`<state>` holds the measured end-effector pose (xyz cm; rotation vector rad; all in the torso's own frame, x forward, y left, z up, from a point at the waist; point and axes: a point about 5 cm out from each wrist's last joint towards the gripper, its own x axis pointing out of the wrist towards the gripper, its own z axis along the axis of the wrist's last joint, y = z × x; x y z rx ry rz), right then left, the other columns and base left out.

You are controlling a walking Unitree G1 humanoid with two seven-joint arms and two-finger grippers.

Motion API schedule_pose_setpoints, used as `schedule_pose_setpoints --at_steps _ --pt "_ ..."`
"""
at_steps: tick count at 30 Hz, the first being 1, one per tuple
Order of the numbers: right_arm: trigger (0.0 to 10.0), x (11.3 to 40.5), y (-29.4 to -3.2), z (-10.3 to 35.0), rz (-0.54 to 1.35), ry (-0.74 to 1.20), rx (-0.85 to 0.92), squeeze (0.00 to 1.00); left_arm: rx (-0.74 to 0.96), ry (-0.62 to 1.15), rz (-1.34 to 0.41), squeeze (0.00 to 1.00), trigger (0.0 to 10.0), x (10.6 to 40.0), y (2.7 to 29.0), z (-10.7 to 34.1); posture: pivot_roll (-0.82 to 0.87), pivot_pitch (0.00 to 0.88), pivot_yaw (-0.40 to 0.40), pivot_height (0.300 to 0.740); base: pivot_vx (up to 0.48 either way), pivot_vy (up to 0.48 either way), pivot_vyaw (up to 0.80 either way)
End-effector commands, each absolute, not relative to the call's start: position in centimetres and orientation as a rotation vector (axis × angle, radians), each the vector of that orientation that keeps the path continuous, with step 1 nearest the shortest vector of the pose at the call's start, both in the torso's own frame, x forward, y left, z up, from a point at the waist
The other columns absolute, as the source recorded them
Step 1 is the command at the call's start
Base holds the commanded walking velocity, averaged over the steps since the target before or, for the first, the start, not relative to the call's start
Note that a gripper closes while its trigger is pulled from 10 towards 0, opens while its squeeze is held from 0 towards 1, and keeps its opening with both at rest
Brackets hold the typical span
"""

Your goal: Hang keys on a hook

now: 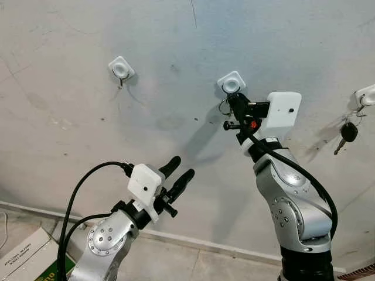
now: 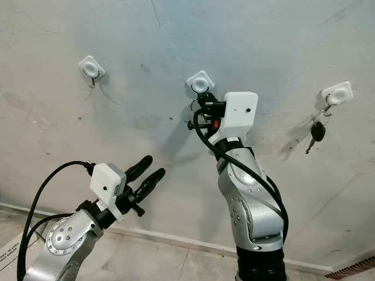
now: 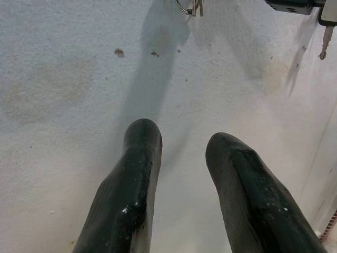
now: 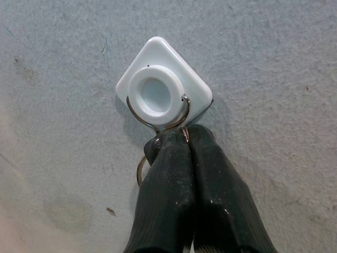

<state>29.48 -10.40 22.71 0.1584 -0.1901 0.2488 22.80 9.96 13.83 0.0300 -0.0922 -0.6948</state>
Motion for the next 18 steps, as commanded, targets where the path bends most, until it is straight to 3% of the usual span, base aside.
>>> schedule_pose_setpoints --at_steps 1,10,11,12,13,14,15,16,18 --pt "10.0 30.02 -11.99 22.30 0.142 -0.159 0.143 0.00 0.040 -0.089 -0.695 0.00 10.0 22.87 9.83 13.92 -0.02 0.076 -0.002 0.740 0.000 0.000 0.00" --pt "10.0 30.32 -12.55 22.14 0.094 -0.151 0.134 0.00 0.036 -0.088 -0.693 0.00 10.0 22.87 9.80 13.94 -0.02 0.077 -0.003 0.740 0.000 0.000 0.00" --pt "10.0 30.43 -12.64 22.12 0.088 -0.150 0.146 0.17 0.037 -0.088 -0.694 0.00 10.0 22.88 9.79 13.96 -0.02 0.077 -0.003 0.740 0.000 0.000 0.00" --pt "10.0 30.43 -12.64 22.12 0.088 -0.150 0.146 0.17 0.037 -0.088 -0.694 0.00 10.0 22.88 9.79 13.96 -0.02 0.077 -0.003 0.740 0.000 0.000 0.00" --pt "10.0 30.47 -12.64 22.13 0.087 -0.151 0.147 0.41 0.037 -0.088 -0.695 0.00 10.0 22.88 9.79 13.96 -0.02 0.077 -0.003 0.740 0.000 0.000 0.00" --pt "10.0 30.52 -12.64 22.15 0.085 -0.151 0.145 0.35 0.037 -0.088 -0.695 0.00 10.0 22.88 9.79 13.96 -0.02 0.077 -0.003 0.740 0.000 0.000 0.00" --pt "10.0 30.52 -12.64 22.15 0.085 -0.151 0.145 0.35 0.037 -0.088 -0.695 0.00 10.0 22.88 9.79 13.96 -0.02 0.077 -0.003 0.740 0.000 0.000 0.00" --pt "10.0 30.59 -12.65 22.16 0.079 -0.150 0.146 0.09 0.037 -0.087 -0.695 0.00 10.0 22.88 9.78 13.96 -0.02 0.077 -0.003 0.740 0.000 0.000 0.00" --pt "10.0 30.62 -12.63 22.15 0.074 -0.149 0.152 0.11 0.037 -0.087 -0.696 0.00 10.0 22.87 9.79 13.95 -0.02 0.080 -0.002 0.740 0.000 0.000 0.00"
